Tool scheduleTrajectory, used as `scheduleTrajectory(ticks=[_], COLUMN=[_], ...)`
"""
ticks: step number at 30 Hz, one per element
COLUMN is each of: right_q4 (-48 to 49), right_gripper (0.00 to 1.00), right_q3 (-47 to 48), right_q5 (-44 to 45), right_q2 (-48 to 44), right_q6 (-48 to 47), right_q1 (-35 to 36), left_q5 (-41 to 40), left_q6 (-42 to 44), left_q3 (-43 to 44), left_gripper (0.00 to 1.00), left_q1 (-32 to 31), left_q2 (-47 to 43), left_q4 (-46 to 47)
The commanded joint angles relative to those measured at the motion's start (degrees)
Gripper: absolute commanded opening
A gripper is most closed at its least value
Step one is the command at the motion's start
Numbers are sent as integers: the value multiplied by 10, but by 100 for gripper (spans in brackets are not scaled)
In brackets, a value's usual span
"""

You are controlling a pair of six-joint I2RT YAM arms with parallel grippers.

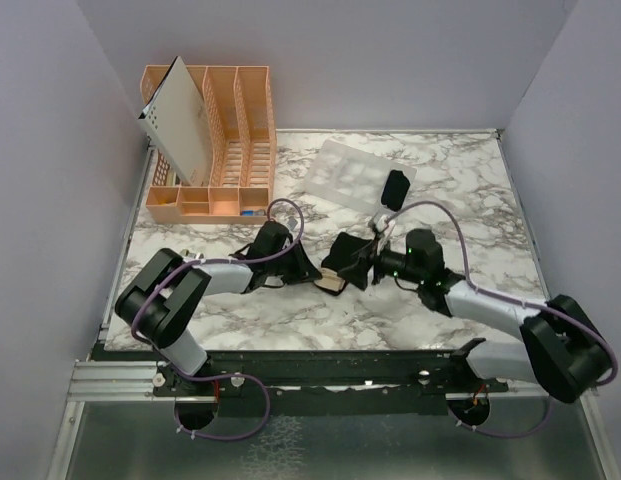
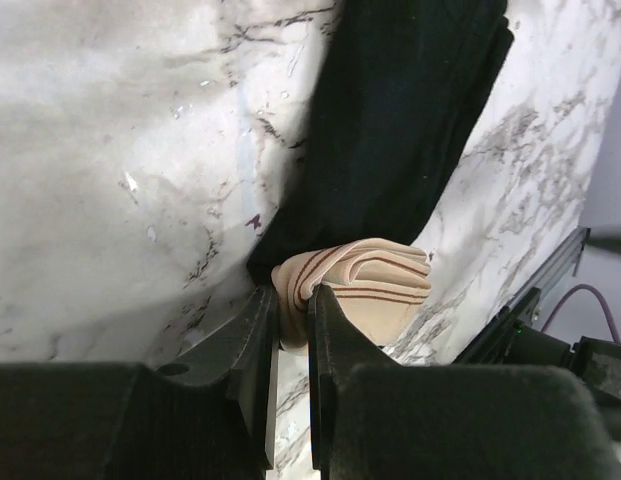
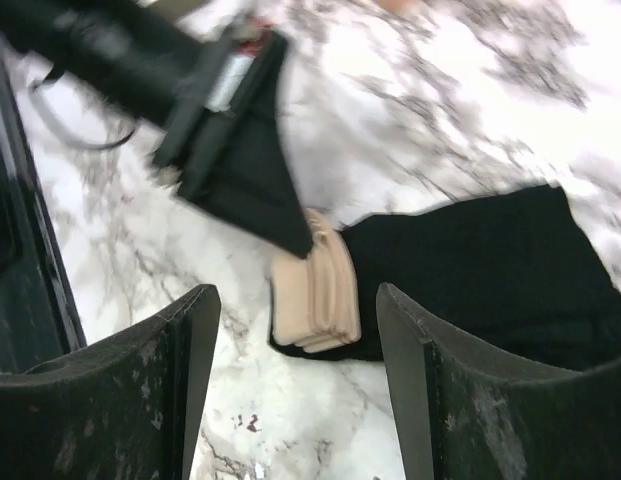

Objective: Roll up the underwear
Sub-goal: Roll the underwear to the center of the board.

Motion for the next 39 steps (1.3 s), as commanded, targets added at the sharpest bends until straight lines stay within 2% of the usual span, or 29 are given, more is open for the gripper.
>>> scheduleTrajectory(ticks=[1,7,12,21,27,39], right_q4=[73,74,86,135,164,225], right_gripper=[68,66,64,63,56,49], right_q3=[-62,-77,-63,-37,-41,-66], right_q5=[98,216,251,297,348,458], right_q2=[-65,-42,16,118,169,222], right_q6=[-256,-462,-546,-589,-610,-619], right_q1=[119,272,342,387,412,421], left_q5=[-53,-68,-68,-61,-53,-37], left_q6=[37,41,35,30,28,52], left_q3=[19,22,18,22,27,51], left_gripper=[0,0,0,0,0,0], left_q1=[-4,-4,-4,-4,-4,-4], left_q2=[-21,-52,-79,-96,-86,-74], left_q4=[-198,-287,-325,-359,-372,-400])
